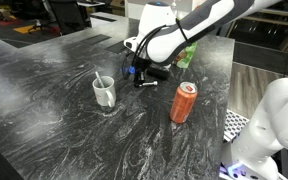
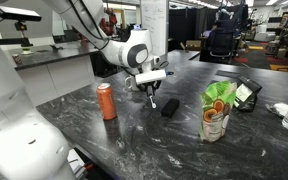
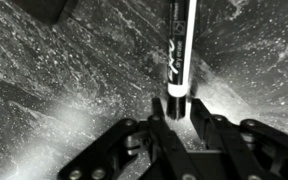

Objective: Remove the marker from the mug

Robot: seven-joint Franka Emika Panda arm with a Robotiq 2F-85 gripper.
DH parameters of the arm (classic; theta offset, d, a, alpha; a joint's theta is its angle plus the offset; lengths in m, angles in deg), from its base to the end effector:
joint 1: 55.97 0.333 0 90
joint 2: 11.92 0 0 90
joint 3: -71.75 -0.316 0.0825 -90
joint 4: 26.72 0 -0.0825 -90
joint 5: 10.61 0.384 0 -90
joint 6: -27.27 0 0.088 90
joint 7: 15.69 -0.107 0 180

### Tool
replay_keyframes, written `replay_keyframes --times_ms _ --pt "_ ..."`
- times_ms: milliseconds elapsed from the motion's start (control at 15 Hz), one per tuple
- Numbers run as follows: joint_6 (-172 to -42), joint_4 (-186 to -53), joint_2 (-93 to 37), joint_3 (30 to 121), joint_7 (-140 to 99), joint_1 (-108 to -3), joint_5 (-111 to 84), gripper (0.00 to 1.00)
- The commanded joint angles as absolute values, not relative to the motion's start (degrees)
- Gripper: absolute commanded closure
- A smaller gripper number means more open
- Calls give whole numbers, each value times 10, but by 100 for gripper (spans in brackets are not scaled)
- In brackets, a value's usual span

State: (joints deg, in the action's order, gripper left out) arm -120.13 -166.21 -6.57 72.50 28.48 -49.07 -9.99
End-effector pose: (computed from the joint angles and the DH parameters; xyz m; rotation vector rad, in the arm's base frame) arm 0.4931 0.0529 0.3631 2.7708 1.2871 0.3398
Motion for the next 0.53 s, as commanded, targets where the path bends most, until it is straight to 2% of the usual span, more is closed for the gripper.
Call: replay_keyframes --times_ms 0,267,333,467 --pt "-1182 -1645 -80 717 287 -497 -89 35" --pt "-1108 -1630 -63 718 335 -489 -11 7" --pt "-1071 -1621 -56 716 324 -491 -15 2" --pt "-994 -1597 -49 710 281 -495 -49 0"
